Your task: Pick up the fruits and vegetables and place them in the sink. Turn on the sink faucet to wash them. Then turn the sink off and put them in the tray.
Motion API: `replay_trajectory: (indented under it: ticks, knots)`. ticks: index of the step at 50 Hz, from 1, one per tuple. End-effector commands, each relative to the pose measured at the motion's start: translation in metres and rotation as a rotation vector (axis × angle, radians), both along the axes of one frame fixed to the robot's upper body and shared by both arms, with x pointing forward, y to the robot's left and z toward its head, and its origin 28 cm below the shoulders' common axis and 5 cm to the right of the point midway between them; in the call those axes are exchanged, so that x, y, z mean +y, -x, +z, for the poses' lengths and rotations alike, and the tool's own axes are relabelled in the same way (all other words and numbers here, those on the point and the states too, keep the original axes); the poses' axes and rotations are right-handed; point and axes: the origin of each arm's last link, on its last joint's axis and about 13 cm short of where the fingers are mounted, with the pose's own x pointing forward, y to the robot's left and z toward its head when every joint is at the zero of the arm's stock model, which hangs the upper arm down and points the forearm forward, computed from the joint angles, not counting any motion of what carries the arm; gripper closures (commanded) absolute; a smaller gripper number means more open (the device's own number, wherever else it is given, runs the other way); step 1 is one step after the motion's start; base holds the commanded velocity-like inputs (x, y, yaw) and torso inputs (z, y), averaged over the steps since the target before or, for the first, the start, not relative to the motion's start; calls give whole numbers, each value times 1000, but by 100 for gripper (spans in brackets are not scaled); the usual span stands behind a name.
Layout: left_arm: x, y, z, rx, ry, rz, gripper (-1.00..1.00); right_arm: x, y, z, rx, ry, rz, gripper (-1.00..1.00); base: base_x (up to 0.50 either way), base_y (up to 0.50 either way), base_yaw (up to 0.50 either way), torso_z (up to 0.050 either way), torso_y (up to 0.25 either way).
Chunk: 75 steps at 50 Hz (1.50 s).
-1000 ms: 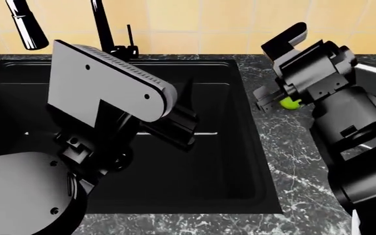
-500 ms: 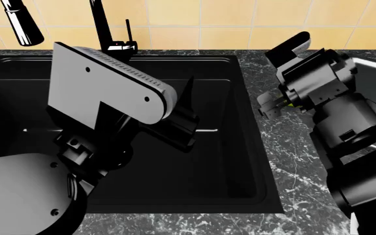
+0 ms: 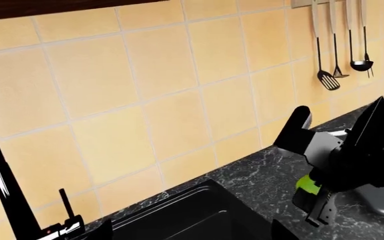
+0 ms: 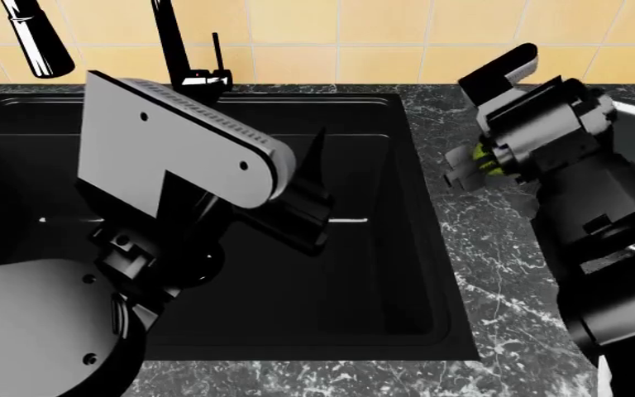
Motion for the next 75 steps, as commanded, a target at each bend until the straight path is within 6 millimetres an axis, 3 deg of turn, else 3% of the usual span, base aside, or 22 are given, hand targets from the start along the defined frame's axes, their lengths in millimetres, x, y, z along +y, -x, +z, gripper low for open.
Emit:
replay_trajectory:
  ticks: [1, 10, 27, 46, 57, 66, 75]
  knots:
    - [0, 0, 2, -7, 11, 6, -100, -4, 9, 29, -151, -19, 14, 100, 0, 0, 0, 0, 0]
    - [-1, 0, 6, -40, 12, 18, -100, -8, 27, 69, -323, -51, 39, 100, 0, 0, 0, 0, 0]
    - [-3, 12, 14, -72, 17, -9, -100, -11, 63, 96, -449, -37, 175, 100, -34, 46, 0, 0, 250]
    - [-3, 30, 32, -126, 52, -33, -100, 1, 76, 99, -528, -51, 296, 100, -353, 379, 0, 0, 123]
    - [12, 35, 40, -141, 138, 8, -100, 5, 76, 96, -576, -66, 326, 100, -330, 467, 0, 0, 0]
    - [22, 30, 39, -131, 153, 59, -100, 10, 78, 93, -594, -73, 357, 100, -199, 500, 0, 0, 0]
    - [26, 19, 36, -103, 158, 105, -100, 14, 93, 100, -635, -66, 387, 100, -162, 500, 0, 0, 0]
